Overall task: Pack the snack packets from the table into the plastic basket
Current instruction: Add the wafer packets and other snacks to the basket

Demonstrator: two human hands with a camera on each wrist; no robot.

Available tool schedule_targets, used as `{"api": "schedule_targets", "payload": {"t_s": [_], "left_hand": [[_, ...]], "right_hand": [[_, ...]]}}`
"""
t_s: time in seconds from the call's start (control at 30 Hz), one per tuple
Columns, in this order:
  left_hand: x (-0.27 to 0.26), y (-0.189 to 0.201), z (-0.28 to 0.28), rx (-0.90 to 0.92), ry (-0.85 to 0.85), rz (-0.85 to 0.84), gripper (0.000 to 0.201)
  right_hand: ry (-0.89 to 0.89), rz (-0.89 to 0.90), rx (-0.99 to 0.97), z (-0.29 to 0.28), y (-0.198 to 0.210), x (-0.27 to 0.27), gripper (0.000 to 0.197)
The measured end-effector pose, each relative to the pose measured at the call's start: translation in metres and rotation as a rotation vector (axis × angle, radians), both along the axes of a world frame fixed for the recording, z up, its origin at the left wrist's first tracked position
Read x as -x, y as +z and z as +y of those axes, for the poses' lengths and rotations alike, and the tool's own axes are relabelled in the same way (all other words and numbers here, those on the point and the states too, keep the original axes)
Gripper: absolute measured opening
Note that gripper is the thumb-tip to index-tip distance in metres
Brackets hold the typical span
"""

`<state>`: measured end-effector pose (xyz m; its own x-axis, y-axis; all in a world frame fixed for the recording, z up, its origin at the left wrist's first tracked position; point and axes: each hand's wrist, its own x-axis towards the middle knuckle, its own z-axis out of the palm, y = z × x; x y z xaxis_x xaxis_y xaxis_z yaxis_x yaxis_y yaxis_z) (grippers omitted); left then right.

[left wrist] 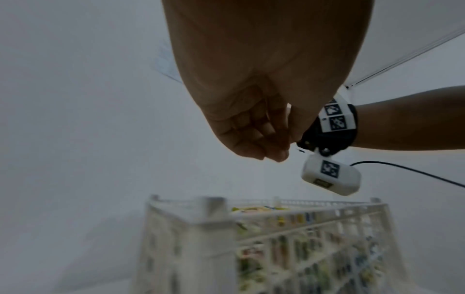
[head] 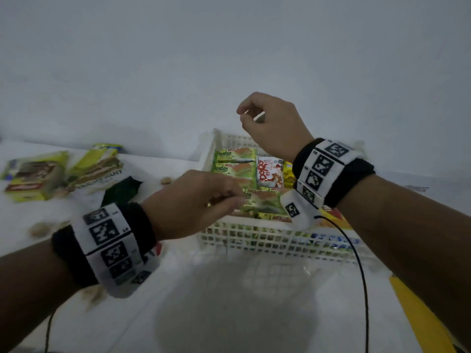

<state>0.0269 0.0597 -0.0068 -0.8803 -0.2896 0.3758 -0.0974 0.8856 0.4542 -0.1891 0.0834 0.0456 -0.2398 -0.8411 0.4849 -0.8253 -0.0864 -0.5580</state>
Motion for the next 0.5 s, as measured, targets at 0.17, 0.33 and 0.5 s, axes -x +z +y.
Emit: {"api": "schedule_targets", "payload": {"t_s": [0.17,0.33,0.5], "left_hand": [[-0.086,0.003,-0.048,0.105,0.213,-0.049,0.030],[-0.189,-0.011,-0.114,0.089,0.413,-0.139,0.026],[-0.287,-0.036,-0.185,0.024,0.506,-0.217,0.014]], "right_hand": [[0.128,-0.069,-0.078,-0.030,0.009,-0.077,0.023],[0.194,-0.064,-0.136,-0.082,0.003,-0.177,0.027],[0.214,0.012,-0.292,-0.148,-0.039,-0.274,0.028]]}}
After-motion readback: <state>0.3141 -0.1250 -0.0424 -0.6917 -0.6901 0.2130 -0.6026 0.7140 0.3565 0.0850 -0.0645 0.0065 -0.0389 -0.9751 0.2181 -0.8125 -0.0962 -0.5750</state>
